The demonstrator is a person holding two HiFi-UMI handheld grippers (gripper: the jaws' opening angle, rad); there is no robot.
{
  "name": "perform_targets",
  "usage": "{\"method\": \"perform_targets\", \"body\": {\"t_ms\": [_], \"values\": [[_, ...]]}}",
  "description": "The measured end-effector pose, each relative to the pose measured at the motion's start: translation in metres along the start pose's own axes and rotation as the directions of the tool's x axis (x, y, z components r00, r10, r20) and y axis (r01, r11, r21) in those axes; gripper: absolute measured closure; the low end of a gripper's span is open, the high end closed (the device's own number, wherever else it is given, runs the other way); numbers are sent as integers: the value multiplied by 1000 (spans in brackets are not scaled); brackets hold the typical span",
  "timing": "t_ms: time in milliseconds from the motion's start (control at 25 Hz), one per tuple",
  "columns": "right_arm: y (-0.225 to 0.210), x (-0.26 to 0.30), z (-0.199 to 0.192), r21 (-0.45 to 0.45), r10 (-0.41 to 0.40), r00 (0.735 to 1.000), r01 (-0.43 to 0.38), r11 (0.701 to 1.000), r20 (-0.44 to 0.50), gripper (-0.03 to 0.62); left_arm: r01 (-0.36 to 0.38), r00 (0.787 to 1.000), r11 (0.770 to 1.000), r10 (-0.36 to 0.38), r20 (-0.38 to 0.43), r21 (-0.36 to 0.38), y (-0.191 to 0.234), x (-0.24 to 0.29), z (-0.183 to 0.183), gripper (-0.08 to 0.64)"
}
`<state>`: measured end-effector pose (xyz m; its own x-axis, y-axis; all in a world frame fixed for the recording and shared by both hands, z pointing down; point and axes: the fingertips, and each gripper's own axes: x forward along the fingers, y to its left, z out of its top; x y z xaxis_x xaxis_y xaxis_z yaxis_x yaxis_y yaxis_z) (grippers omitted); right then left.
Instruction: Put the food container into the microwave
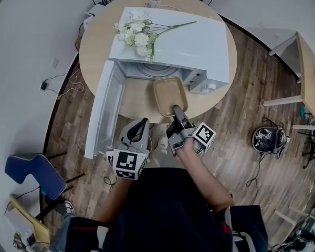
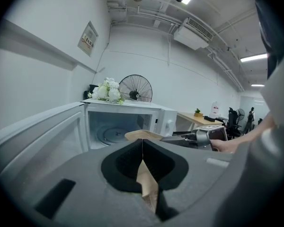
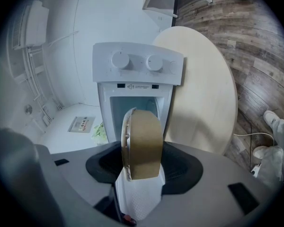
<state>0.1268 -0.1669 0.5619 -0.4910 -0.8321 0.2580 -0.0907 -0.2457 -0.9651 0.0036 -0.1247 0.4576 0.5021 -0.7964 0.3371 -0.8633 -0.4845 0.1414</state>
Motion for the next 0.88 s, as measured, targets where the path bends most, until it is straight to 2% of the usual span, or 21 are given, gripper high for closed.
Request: {"method": "perform_targets", "body": {"t_ms": [360, 880], "values": [[-8, 25, 5, -3, -20, 998, 20, 1000, 53, 370, 72, 997, 997, -71, -44, 13, 21, 13, -11, 542], [-18, 87, 13, -22, -43, 996, 44, 999, 73, 370, 97, 991, 995, -96, -96, 5, 45, 16, -36, 541]]}}
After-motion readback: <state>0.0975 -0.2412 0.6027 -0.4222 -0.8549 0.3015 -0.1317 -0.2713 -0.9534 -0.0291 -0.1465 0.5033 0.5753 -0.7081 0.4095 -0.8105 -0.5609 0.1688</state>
